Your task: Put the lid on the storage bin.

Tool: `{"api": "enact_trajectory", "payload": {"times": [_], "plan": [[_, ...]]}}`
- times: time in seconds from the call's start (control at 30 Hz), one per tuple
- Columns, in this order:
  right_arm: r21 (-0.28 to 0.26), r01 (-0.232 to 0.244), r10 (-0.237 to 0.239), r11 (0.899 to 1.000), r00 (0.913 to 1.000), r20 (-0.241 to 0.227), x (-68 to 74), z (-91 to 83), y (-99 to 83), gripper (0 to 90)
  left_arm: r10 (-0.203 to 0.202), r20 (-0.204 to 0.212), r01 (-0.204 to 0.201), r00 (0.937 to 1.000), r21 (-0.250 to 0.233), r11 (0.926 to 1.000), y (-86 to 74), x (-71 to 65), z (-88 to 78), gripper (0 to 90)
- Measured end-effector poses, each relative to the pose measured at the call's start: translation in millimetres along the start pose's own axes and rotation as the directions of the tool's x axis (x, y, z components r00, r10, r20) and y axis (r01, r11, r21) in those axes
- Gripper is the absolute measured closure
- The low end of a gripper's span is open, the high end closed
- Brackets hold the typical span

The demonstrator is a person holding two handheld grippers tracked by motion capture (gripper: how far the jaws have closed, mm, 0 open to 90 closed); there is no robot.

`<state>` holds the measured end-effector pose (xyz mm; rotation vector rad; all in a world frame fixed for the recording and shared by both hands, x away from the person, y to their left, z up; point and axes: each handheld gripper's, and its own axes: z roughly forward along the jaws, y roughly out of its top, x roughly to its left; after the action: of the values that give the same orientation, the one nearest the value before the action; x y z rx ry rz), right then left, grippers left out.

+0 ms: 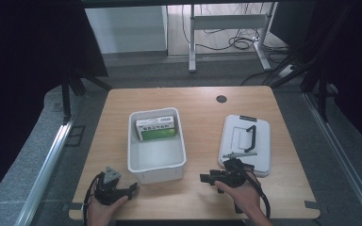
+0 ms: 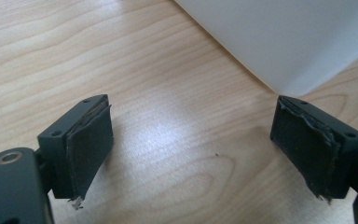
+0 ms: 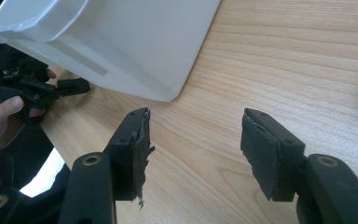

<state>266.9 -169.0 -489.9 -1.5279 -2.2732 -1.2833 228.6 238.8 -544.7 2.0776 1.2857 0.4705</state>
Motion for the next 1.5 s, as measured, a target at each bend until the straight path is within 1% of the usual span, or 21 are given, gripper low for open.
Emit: {"api": "enact_trajectory", "payload": {"times": [0.13, 0.23, 0.27, 0.5, 0.53, 0.57, 0.6, 0.73, 0.8, 0.9, 0.93, 1.07, 1.17, 1.2, 1.33, 1.5], "plan": [[0.010, 0.006, -0.006, 1.000, 1.0000, 0.003, -0.3, 1.7, 0.3, 42.6, 0.004, 0.006, -0.004, 1.0000, 0.000, 1.0000, -2.6, -1.8, -2.5, 13.0], [0.016, 0.017, -0.017, 1.000, 0.9998, 0.012, 0.9, 3.6, 1.9, 42.7, 0.014, 0.017, -0.014, 0.9998, -0.002, 0.9999, -4.2, -1.3, -4.0, 13.5], [0.016, 0.027, -0.027, 1.000, 0.9995, 0.014, 2.1, 4.6, 3.3, 42.7, 0.017, 0.021, -0.017, 0.9996, -0.001, 0.9998, -4.7, -1.0, -4.7, 13.7], [0.016, 0.036, -0.037, 0.999, 0.9987, 0.036, 2.2, 3.6, 5.9, 42.8, 0.024, 0.025, -0.024, 0.9994, -0.006, 0.9997, -5.8, -0.7, -5.4, 14.5], [0.014, 0.044, -0.044, 0.999, 0.9980, 0.046, 1.8, 1.7, 7.5, 42.7, 0.022, 0.023, -0.022, 0.9995, -0.006, 0.9997, -5.8, -0.9, -5.3, 14.5], [0.014, 0.044, -0.044, 0.999, 0.9980, 0.046, 1.8, 1.7, 7.5, 42.7, 0.022, 0.023, -0.022, 0.9995, -0.006, 0.9997, -5.8, -0.9, -5.3, 14.4], [0.000, 0.049, -0.049, 0.999, 0.9975, 0.050, 1.4, -1.1, 9.2, 42.8, 0.019, 0.020, -0.019, 0.9996, -0.007, 0.9998, -5.7, -1.1, -5.1, 14.4], [-0.018, 0.045, -0.044, 0.999, 0.9978, 0.049, 0.9, -6.8, 12.4, 42.7, 0.017, 0.019, -0.017, 0.9997, -0.007, 0.9998, -5.7, -1.2, -5.1, 14.4], [-0.017, 0.047, -0.046, 0.999, 0.9979, 0.046, 1.1, -8.0, 13.5, 42.8, 0.017, 0.019, -0.017, 0.9997, -0.007, 0.9998, -5.9, -1.2, -5.2, 14.5], [-0.022, 0.055, -0.054, 0.998, 0.9974, 0.048, 2.0, -11.8, 17.9, 42.9, 0.012, 0.013, -0.012, 0.9998, -0.017, 0.9998, -7.9, -2.0, -5.9, 14.6], [-0.021, 0.069, -0.067, 0.997, 0.9963, 0.053, 2.3, -15.1, 21.6, 42.9, 0.010, 0.012, -0.010, 0.9999, -0.021, 0.9997, -8.7, -2.3, -6.1, 14.6], [-0.037, 0.080, -0.078, 0.996, 0.9954, 0.055, 1.4, -23.2, 29.5, 43.0, 0.009, 0.012, -0.009, 0.9999, -0.016, 0.9998, -7.5, -2.0, -5.5, 14.4], [-0.047, 0.079, -0.077, 0.996, 0.9956, 0.054, 0.0, -26.5, 34.0, 43.0, 0.008, 0.014, -0.007, 0.9999, -0.011, 0.9999, -6.6, -1.6, -5.4, 14.4], [-0.050, 0.071, -0.068, 0.996, 0.9963, 0.052, -2.2, -28.6, 38.3, 43.0, 0.009, 0.014, -0.009, 0.9999, -0.006, 0.9999, -5.3, -0.8, -4.9, 14.3], [-0.051, 0.046, -0.043, 0.998, 0.9973, 0.059, -7.4, -30.6, 42.4, 43.0, 0.005, 0.009, -0.005, 0.9999, -0.004, 1.0000, -2.5, 3.5, -2.5, 14.3], [-0.046, 0.023, -0.020, 0.999, 0.9973, 0.070, -12.4, -35.1, 46.3, 43.0, 0.008, 0.010, -0.008, 0.9999, -0.003, 1.0000, -1.5, 4.5, -1.5, 14.0]]}}
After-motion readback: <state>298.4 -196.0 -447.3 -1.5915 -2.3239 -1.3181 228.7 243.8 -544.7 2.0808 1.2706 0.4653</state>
